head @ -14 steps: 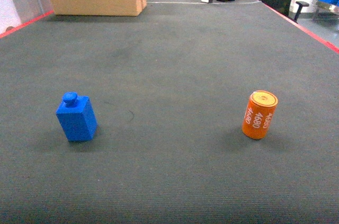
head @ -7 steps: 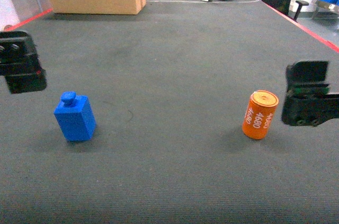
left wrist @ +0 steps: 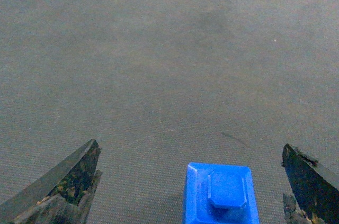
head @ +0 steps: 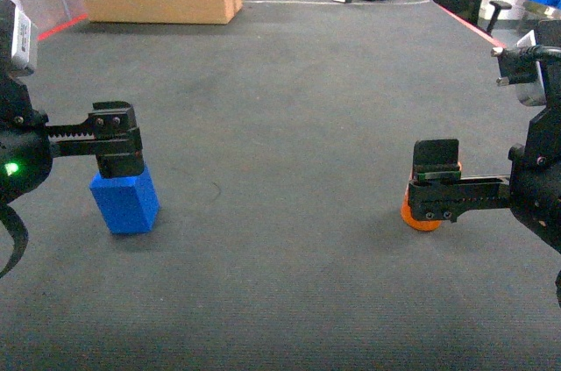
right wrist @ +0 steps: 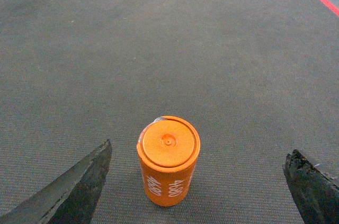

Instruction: Sort blue parts and orange caps into right shelf containers

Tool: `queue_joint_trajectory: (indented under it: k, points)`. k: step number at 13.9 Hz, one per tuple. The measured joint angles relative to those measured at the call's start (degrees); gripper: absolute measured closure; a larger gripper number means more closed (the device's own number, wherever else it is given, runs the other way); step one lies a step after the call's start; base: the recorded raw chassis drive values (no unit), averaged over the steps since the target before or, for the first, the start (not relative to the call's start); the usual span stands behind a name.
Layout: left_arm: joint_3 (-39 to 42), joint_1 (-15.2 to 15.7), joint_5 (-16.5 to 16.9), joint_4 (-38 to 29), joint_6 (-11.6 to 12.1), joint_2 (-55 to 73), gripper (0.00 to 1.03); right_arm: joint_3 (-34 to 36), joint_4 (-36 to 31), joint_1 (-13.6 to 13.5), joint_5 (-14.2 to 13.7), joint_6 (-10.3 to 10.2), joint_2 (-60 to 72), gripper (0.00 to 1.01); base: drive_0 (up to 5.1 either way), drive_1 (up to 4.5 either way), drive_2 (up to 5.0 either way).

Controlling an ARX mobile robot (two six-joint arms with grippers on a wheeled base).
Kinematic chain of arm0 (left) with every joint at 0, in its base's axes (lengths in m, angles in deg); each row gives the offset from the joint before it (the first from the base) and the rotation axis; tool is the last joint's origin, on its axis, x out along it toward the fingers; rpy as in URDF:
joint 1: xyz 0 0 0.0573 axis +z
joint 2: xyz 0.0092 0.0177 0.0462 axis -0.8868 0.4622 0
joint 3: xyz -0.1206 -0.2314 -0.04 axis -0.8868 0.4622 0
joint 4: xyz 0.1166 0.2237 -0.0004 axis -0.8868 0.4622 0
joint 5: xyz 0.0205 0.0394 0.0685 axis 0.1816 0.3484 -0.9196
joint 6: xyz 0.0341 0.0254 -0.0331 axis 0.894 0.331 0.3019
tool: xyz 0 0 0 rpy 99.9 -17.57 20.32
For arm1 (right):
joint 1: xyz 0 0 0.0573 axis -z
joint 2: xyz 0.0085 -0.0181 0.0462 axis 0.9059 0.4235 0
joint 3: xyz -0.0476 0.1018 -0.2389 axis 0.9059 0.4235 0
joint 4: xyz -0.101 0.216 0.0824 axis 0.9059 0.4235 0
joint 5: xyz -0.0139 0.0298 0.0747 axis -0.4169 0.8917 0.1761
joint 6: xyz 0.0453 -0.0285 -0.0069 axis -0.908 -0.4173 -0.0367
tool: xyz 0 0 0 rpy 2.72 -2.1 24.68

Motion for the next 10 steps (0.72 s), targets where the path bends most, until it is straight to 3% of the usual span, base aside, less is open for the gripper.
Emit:
queue_joint_trajectory:
  k: [5, 7, 10]
  points:
    - [-1.8, 0.1, 0.9, 0.2, -0.7, 2.5, 0.05, -1.9, 0.0, 0.5, 0.2, -0.3, 2.1, 0.03, 0.0, 0.00, 0.0]
    - [-6.7, 0.5, 3.0, 2.3, -1.5, 11.7, 0.05, -7.3, 0.0, 1.4, 0.5, -1.3, 9.4, 0.03, 0.0, 0.00, 0.0]
    - [-7.7, 0.5, 3.0, 2.8, -2.4, 14.4, 0.05, -9.5, -0.3, 2.1, 0.9, -2.4, 13.4, 0.03, 0.0, 0.00, 0.0]
